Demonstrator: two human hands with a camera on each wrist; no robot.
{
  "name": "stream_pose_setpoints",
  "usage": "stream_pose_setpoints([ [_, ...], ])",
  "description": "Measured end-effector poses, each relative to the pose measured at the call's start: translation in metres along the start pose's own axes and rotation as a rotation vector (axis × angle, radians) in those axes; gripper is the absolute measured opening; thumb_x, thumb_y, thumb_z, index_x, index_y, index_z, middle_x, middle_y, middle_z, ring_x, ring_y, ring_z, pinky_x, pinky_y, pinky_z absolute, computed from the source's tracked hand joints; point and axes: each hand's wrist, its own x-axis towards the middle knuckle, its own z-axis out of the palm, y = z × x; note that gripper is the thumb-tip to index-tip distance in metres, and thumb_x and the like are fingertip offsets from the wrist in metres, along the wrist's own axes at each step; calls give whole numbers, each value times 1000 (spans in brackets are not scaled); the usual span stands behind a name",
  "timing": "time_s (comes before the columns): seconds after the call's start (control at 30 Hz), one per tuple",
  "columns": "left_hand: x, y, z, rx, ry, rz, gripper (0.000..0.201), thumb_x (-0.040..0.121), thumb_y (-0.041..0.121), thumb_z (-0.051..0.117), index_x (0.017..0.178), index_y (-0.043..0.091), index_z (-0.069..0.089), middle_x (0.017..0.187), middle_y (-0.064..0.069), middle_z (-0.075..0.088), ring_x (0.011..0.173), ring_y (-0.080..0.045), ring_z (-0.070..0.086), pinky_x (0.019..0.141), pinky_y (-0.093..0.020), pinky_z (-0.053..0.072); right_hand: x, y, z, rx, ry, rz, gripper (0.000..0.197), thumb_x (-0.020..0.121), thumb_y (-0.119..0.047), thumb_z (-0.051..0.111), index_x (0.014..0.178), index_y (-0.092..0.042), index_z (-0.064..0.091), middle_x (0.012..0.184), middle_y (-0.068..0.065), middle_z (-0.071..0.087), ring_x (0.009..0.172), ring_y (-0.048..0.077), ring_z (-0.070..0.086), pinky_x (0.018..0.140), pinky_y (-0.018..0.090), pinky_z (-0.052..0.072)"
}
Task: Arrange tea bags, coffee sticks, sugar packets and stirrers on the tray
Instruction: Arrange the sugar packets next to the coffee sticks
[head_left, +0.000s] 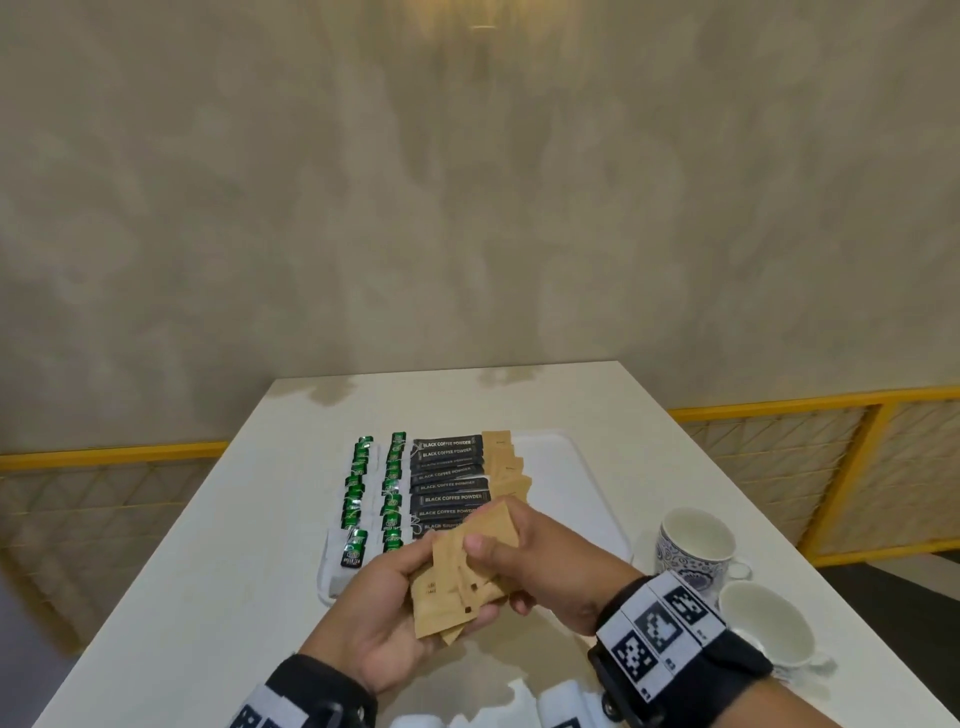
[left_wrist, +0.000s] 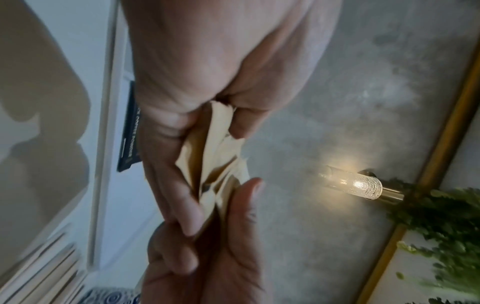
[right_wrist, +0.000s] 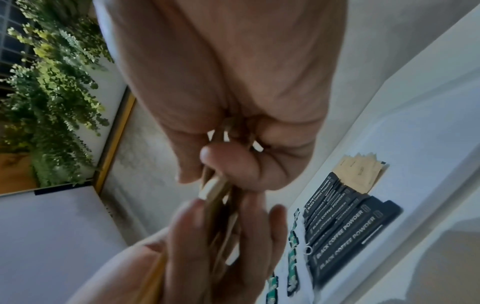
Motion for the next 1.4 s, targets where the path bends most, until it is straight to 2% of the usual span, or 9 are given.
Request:
stream_pose_setpoints([
  [0.13,6,-9,0,59,-70,-68,44,84,42,55,98,5,76,105,-31,67,82,-48,67,58,-48,57,2,10,-2,-89,-30,77,35,81,-26,77,111,-20,58,83,-3,67,58,7,59,46,20,41],
  [0.37,27,-12,-15,252,58,87,31,87,1,60,116,12,60,99,-24,71,65,-37,65,52,-41,56,13,14,-4,-84,68,122,56,69,-8,86,108,-11,46,94,5,59,58,11,63,52,23,53],
  [0.57,34,-3,-16,298,80,355,34,86,-10,57,113,11,56,87,-20,72,53,-34,62,52,-37,52,30,15,-19,9,222,78,43,70,7,80,104,-12,61,81,6,55,64,17,64,62,31,59],
  [0.67,36,3,-19,297,32,370,41,82,-15,57,116,9,54,104,-30,65,58,-40,63,56,-42,53,40,15,-29,67,251,81,30,77,8,74,98,-14,67,75,7,53,63,24,62,69,37,60],
  [0.87,42,12,-25,324,-30,362,57,68,-18,69,115,12,58,102,-27,69,79,-55,63,61,-46,54,46,12,-38,205,217,103,19,85,6,67,98,-8,67,69,10,58,49,21,61,55,29,55],
  [1.0,47,8,-24,337,-9,449,56,69,-17,68,116,12,56,91,-25,71,73,-48,61,71,-45,45,48,18,-38,230,253,50,20,84,5,68,95,-9,58,68,9,55,53,24,60,64,36,56],
  [1.13,49,2,-17,351,49,531,50,77,-24,58,114,10,54,81,-23,71,54,-37,62,59,-40,49,49,24,-32,169,289,-10,25,72,2,80,85,-6,61,74,12,59,67,23,62,68,34,57],
  [1.23,49,-2,-14,358,99,566,55,62,-17,71,107,12,58,78,-15,72,51,-31,63,48,-36,53,48,25,-28,89,286,4,44,57,-5,88,94,-3,63,90,23,70,73,30,66,77,44,59],
  [1.4,46,-3,-14,271,78,477,60,60,13,89,112,14,57,86,-24,70,63,-35,59,62,-45,52,41,25,-31,-66,220,0,25,63,-13,87,78,-11,66,79,17,73,74,34,72,84,46,53],
])
